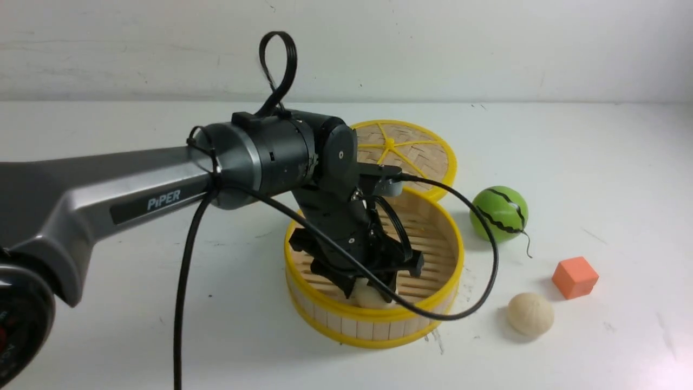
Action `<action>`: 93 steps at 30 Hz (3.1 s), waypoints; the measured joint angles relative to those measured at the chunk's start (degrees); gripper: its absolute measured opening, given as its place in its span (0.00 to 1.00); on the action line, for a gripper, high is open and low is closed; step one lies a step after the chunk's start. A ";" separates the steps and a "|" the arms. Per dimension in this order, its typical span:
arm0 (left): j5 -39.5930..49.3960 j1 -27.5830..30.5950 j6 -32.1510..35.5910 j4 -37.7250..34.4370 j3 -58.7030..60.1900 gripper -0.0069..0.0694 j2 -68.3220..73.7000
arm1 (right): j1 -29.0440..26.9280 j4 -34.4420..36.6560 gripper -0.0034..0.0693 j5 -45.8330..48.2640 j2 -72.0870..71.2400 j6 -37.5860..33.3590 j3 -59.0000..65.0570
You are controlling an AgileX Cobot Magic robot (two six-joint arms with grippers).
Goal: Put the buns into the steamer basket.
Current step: Use the left arm to put the steamed stuffed bun into the steamer, then use the right arm to grab a steamed stuffed bun
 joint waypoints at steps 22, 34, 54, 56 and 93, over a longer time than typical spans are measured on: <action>20.52 0.00 -7.78 14.88 6.21 0.40 -38.91 | 0.00 0.00 0.38 0.00 0.00 0.00 0.00; 2.53 0.00 -11.22 14.99 39.26 0.08 -78.44 | 0.00 0.00 0.38 0.00 0.00 0.00 0.00; -7.90 0.00 3.20 7.08 55.05 0.07 -91.86 | 0.00 27.05 0.38 0.48 0.00 19.31 0.22; -10.76 0.00 3.69 6.33 59.03 0.07 -93.07 | 0.00 35.53 0.38 0.67 0.00 26.13 0.45; -12.22 0.00 3.87 6.81 64.78 0.07 -93.37 | 12.87 12.05 0.04 36.56 65.62 -18.10 -57.71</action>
